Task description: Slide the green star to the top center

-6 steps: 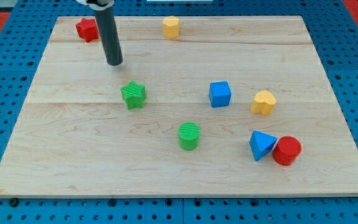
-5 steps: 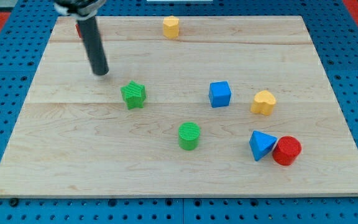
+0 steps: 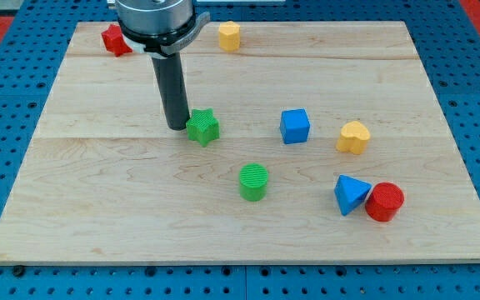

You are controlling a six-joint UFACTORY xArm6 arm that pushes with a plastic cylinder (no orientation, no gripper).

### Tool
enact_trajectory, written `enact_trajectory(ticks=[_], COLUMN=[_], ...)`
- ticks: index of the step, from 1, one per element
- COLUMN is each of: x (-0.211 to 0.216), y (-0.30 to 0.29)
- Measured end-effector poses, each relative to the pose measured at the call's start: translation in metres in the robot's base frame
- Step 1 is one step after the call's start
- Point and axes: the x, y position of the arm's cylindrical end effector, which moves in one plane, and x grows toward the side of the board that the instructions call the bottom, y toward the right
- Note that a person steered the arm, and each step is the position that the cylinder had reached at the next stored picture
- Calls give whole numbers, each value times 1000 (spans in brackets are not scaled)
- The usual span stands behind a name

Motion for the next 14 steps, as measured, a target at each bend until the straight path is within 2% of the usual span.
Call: enact_trajectory(ticks=[2,3,4,6,8,9,12,14], x=[47,26,-18,-18,-14,-38,-73,-128], y=[11,16,17,23,55,59,128,145])
